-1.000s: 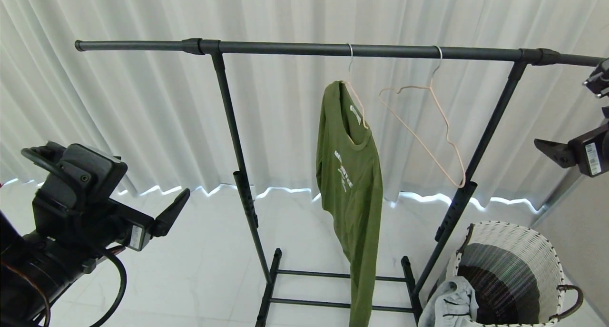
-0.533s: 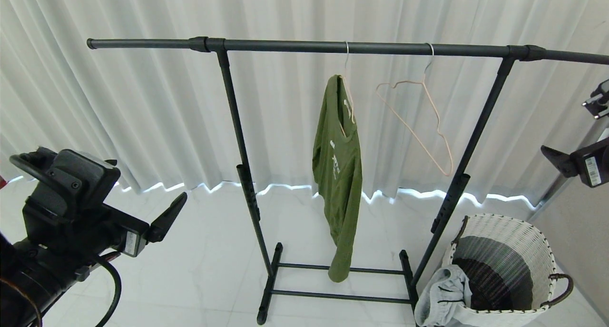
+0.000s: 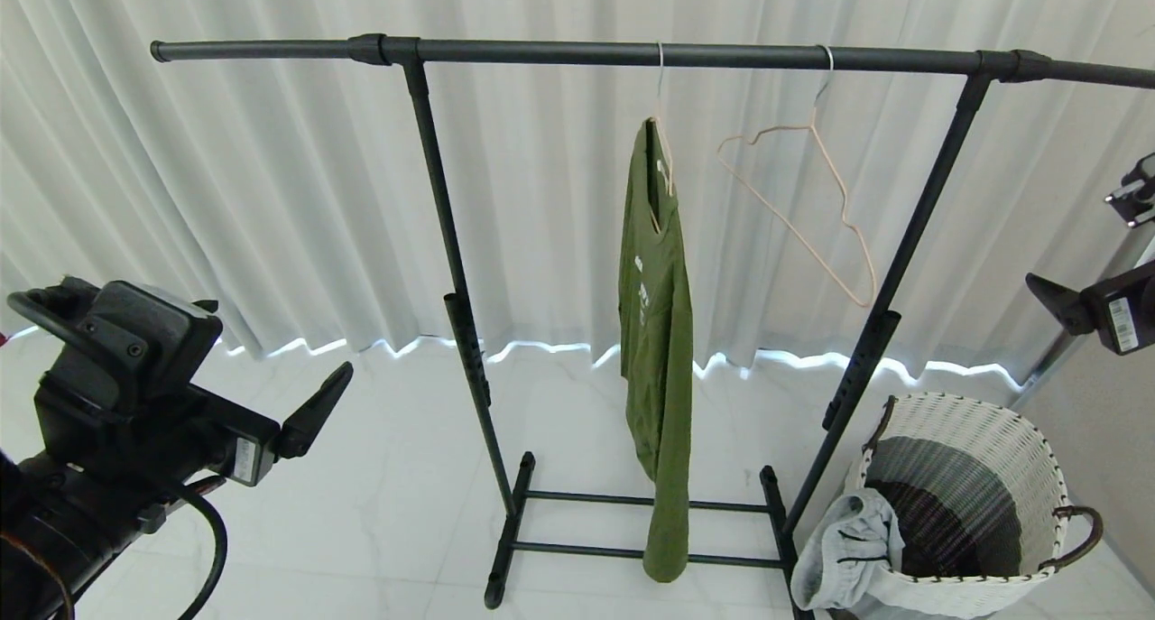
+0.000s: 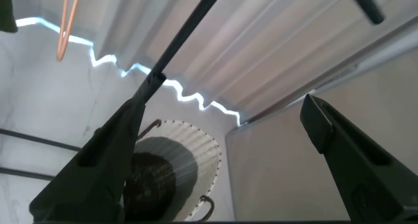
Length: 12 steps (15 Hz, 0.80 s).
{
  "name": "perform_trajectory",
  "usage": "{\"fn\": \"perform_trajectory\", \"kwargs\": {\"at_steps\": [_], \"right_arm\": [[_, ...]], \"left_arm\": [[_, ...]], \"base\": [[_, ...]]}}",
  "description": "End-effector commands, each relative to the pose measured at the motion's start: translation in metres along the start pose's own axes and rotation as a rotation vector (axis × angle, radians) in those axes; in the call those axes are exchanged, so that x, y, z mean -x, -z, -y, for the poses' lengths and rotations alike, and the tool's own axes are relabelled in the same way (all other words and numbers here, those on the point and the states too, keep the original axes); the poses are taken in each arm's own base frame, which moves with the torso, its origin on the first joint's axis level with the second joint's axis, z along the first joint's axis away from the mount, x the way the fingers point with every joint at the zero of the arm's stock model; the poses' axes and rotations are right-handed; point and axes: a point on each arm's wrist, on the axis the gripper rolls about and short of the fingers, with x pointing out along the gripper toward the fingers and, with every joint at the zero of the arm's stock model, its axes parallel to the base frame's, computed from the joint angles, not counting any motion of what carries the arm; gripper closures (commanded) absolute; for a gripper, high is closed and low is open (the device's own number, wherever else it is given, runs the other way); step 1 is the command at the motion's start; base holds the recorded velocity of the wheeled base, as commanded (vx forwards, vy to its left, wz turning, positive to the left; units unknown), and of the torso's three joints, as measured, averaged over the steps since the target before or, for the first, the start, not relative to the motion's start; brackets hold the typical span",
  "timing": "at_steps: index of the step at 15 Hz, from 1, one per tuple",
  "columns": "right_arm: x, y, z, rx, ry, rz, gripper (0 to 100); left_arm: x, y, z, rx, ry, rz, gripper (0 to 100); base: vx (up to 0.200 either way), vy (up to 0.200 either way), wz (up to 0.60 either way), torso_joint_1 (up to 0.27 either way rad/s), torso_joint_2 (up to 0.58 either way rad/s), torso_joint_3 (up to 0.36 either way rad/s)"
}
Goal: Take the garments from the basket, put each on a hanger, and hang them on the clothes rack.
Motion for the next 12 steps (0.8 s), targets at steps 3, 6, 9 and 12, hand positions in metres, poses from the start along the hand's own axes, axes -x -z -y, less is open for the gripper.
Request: {"fn": "perform_trajectory", "kwargs": {"at_steps": [3,6,9,12], "right_arm": [[-0.0012,0.0022,0.0017,0.004,0.009,-0.01,0],[-0.0014,0.0087,0.0054,0.013,0.031,-0.036,0],[0.0006,0.0103,0.0055,0.013,0.032,-0.038,0],[0.0026,0.0107,0.0081,0.011,0.045,-0.04,0]], "left_arm": [[0.0,-0.0009,-0.0008,0.001,-0.004,0.004,0],[0.0003,-0.0011,-0.001,0.001,-0.005,0.005,0],[-0.0004,-0.0029,-0.002,0.002,-0.009,0.011,0],[-0.0003,-0.0016,-0.0012,0.0,-0.006,0.006,0]], "base": [[0.0,0.0,0.0,-0.217,0.49,0.279],[0.0,0.0,0.0,-0.196,0.48,0.284],[0.0,0.0,0.0,-0.186,0.47,0.282],[0.0,0.0,0.0,-0.173,0.47,0.29]]}}
